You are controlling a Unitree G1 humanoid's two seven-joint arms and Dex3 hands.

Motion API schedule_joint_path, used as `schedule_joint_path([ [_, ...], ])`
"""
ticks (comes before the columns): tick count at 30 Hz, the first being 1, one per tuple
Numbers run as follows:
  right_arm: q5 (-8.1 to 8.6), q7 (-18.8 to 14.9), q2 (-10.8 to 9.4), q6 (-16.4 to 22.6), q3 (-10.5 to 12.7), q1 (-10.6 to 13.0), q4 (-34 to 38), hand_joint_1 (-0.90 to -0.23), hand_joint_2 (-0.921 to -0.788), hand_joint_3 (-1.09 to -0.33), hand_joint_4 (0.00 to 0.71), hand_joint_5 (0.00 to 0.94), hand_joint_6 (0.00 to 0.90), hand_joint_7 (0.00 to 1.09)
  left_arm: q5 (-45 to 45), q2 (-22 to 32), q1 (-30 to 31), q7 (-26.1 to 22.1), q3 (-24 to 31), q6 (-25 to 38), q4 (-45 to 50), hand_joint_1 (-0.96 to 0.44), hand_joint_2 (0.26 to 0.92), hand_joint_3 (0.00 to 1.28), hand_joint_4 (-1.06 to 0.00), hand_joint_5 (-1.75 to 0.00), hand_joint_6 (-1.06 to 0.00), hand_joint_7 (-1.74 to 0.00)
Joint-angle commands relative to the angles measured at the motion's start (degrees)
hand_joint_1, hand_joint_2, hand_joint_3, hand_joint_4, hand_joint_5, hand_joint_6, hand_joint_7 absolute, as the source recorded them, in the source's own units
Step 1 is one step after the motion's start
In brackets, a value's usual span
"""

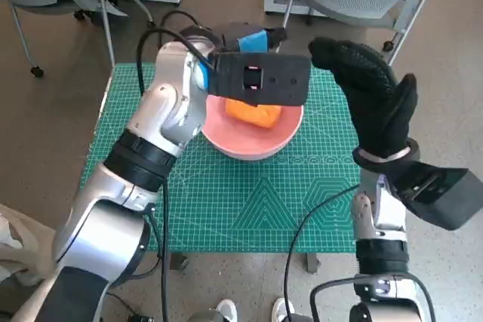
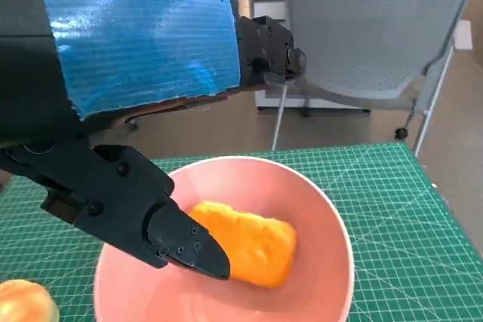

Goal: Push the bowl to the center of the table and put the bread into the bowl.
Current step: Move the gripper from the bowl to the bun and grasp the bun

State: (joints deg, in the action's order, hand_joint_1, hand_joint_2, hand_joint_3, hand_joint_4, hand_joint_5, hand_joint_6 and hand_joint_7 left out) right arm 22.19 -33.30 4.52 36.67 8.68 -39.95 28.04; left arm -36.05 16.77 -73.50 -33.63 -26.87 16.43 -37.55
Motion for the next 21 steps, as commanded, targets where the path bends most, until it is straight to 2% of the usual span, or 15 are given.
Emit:
schedule_joint_path([
  [1, 0.10, -0.54, -0.31, -0.33, -0.16, 0.32, 0.75, -0.709, -0.921, -0.828, 0.082, 0.004, -0.001, 0.32, -0.21, 3.47, 2.81, -1.86, 1.76, 3.28, 7.58, -0.46, 0.764, 0.01, 0.00, 0.00, -0.09, -0.03],
  [10, 0.40, -1.12, -0.48, -0.49, -0.31, 0.14, 0.75, -0.707, -0.921, -0.830, 0.089, 0.006, -0.001, 0.32, -0.88, 10.42, 9.10, -5.67, 5.47, 9.65, 23.72, -0.42, 0.761, 0.00, 0.00, 0.00, -0.11, -0.03],
  [14, 0.42, -1.23, -0.51, -0.49, -0.28, 0.12, 0.74, -0.707, -0.921, -0.832, 0.090, 0.006, -0.001, 0.32, -0.86, 11.37, 10.11, -6.19, 5.75, 10.85, 26.18, -0.41, 0.760, 0.00, 0.00, 0.00, -0.12, -0.03],
  [17, 0.60, -1.70, -0.50, -0.37, -0.25, -0.03, 0.99, -0.707, -0.921, -0.833, 0.091, 0.006, -0.001, 0.32, -0.17, 16.14, 13.43, -6.59, 9.49, 11.80, 30.67, -0.39, 0.751, 0.00, 0.00, 0.00, -0.12, -0.03],
  [21, 0.64, -2.02, -0.49, -0.27, -0.18, -0.13, 1.19, -0.706, -0.921, -0.835, 0.093, 0.006, -0.001, 0.32, 0.35, 19.18, 16.28, -6.86, 12.25, 12.64, 33.95, -0.36, 0.738, 0.00, 0.00, 0.00, -0.13, -0.03],
])
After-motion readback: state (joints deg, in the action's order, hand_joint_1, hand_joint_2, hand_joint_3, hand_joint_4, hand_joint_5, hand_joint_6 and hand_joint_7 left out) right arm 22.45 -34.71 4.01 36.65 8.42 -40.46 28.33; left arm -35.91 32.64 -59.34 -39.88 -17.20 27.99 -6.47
